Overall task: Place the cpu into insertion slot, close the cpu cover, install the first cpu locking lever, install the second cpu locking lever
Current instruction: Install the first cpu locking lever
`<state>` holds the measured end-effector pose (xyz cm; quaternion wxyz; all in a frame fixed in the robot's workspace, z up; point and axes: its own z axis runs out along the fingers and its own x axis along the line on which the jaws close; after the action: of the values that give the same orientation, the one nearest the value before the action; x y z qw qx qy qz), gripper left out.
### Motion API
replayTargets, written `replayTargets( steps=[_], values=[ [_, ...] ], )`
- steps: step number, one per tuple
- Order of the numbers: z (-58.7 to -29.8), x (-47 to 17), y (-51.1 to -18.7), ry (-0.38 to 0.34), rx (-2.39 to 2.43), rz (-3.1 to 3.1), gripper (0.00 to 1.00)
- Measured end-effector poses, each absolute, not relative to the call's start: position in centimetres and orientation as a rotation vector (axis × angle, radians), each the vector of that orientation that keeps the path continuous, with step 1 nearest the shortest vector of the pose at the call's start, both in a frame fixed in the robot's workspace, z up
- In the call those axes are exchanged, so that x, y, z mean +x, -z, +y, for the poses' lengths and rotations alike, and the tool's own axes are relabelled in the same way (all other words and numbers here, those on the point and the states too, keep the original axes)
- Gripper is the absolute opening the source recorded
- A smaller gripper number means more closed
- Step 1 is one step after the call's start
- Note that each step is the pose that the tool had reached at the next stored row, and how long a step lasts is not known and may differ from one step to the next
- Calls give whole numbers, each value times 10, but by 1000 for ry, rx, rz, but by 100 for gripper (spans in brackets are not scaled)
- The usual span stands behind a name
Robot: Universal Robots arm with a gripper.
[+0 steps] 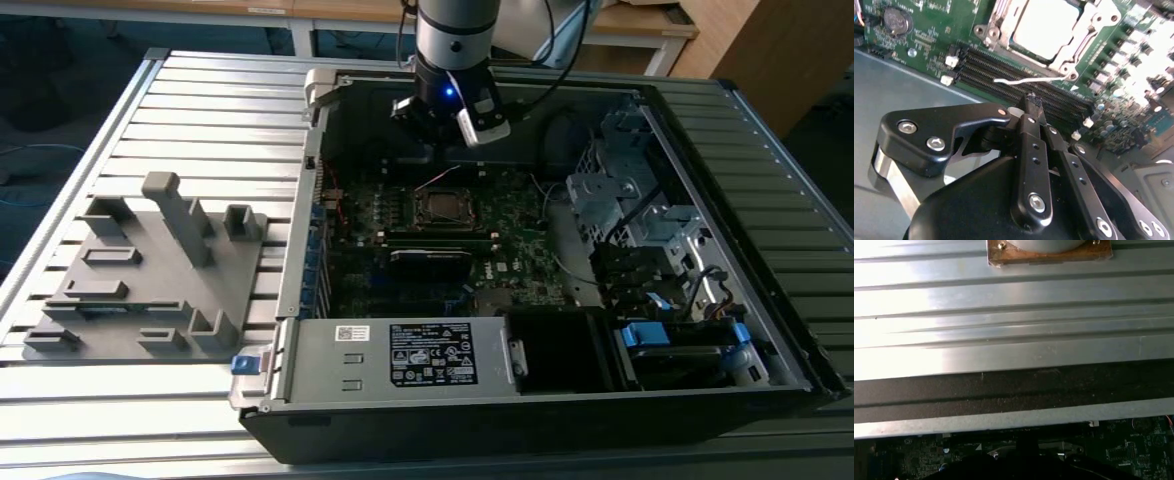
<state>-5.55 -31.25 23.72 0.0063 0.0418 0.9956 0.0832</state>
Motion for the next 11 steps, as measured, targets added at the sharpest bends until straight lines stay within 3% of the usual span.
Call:
replayTargets(
  steps=[11],
  values=[
    [-313,-56,-237,-300,131,3113,10]
  ],
)
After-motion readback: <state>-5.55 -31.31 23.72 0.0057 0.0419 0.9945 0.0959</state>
